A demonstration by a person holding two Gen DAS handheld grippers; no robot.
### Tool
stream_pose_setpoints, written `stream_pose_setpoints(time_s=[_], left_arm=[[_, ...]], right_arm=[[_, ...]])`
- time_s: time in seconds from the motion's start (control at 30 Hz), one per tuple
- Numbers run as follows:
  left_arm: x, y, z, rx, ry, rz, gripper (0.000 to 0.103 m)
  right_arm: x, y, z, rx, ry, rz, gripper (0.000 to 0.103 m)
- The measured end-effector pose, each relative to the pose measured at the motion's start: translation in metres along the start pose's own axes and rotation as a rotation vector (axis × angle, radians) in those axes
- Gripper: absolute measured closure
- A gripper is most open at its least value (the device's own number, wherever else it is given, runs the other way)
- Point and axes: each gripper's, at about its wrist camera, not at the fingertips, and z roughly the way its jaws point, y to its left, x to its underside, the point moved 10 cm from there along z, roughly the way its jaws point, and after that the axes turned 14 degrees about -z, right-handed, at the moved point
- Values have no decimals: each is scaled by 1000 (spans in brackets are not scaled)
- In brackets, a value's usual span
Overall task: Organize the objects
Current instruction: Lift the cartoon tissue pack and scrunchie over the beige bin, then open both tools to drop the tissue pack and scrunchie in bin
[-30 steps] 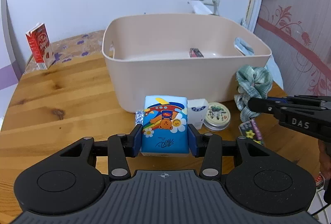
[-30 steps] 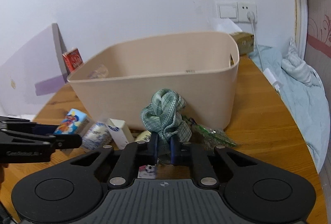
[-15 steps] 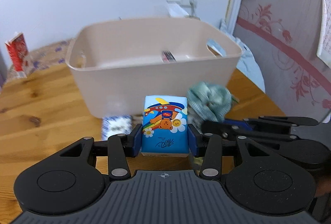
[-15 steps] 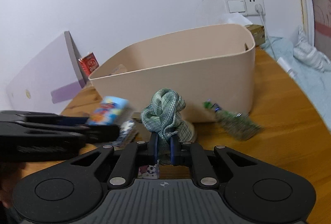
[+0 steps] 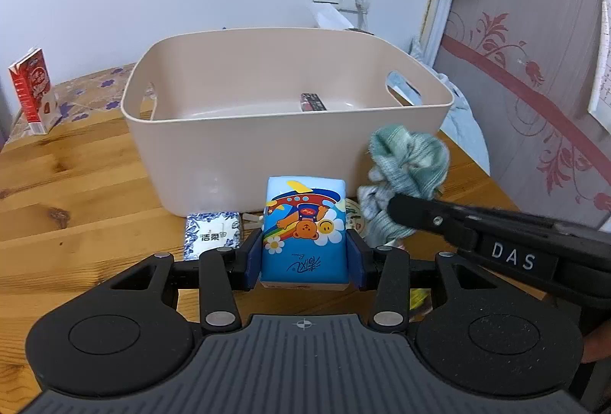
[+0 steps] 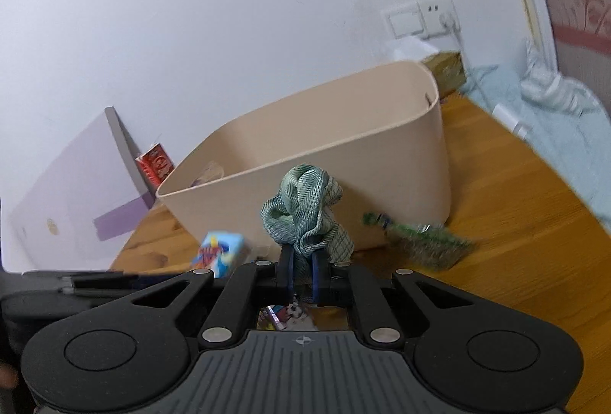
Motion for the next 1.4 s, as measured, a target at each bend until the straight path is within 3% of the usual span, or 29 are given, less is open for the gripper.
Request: stream_pose_setpoints(time_s=[0.2,0.37,0.5,0.93,1.17,1.4], left_arm=[[20,-14,15,-21,32,59,58],[22,-15,19,-4,51,18,58],[22,-19,15,-11,36,7,57],[-22,-20,-26,-35,-132,-6,58],[-77,-7,-6,-58,-165,-4,58],[-100,-2,46,-107,-95,-10,57]], right_arm=[[-4,6,5,-103,-36,167,95],[-6,3,1,-191,-57,298,95],[-9,-4,-2,-119,-82,245,95],[-65,-13,-26,-78,-198,154,95],[-98,-24,-9,-13,-217,104,95],[-111,-42,29,78,-156,52,95]])
